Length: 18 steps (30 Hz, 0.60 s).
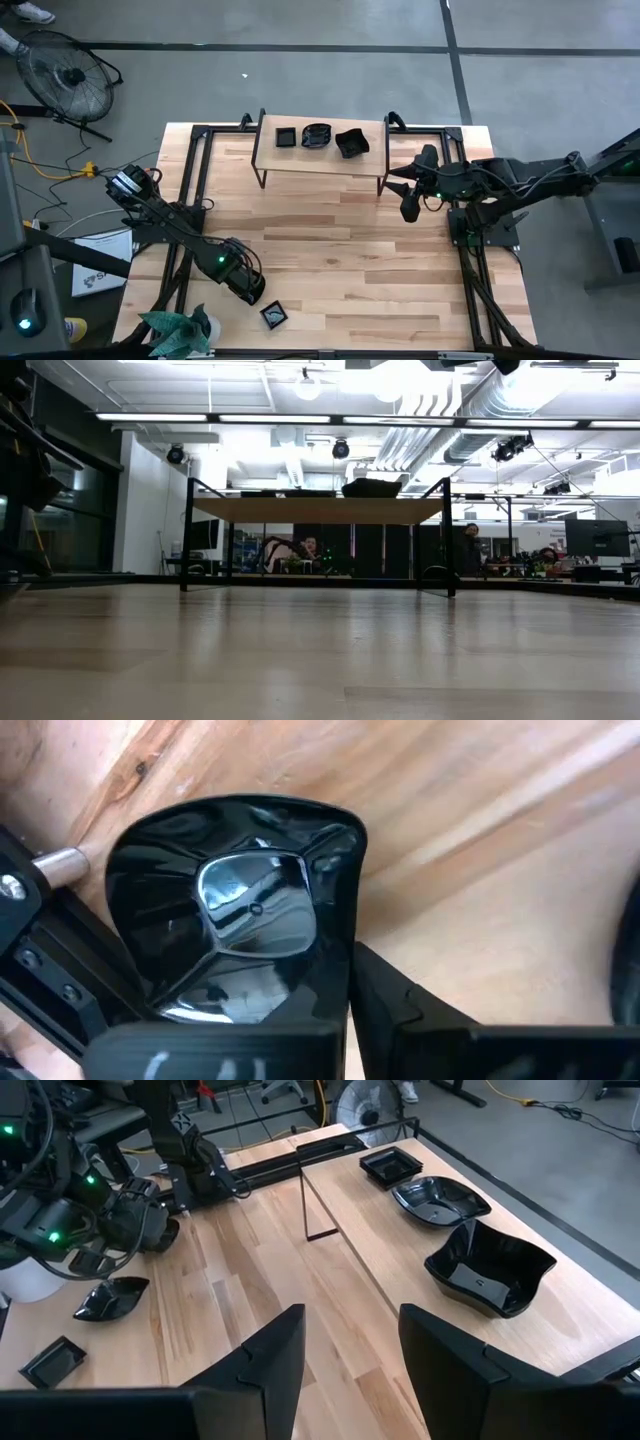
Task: Pick & Place Mini shaped plates
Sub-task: Stack the leaf-shaped plate on the leaf-shaped plate
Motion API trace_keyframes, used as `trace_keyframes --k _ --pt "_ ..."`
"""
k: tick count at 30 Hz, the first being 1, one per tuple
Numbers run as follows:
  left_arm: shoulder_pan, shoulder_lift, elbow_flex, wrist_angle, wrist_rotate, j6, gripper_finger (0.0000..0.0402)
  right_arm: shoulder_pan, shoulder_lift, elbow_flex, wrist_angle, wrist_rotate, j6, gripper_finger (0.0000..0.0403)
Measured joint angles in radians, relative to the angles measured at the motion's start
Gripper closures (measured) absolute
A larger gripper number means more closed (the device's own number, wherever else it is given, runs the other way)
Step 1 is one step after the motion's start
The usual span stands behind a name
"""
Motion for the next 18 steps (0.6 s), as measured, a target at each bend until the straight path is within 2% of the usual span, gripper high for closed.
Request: trace_keyframes --k 4,8,12,18 --pt "0.0 0.001 0.063 -0.065 -0.007 0.05 0.04 0.0 0.0 0.0 0.0 -0.013 -0.005 0.0245" --pt "0.0 0.001 0.156 -0.177 -0.064 0.107 0.0401 0.0 0.0 0.0 0.008 -0.026 -0.007 0.0245" --pt "0.0 0.001 0.268 -0.291 -0.175 0.18 0.0401 0.0 0.0 0.0 0.043 -0.057 -0.002 0.0245" --pt "0.0 0.001 0.427 -0.437 -0.426 0.335 0.0401 0.0 0.0 0.0 0.087 -0.102 0.034 0.0245"
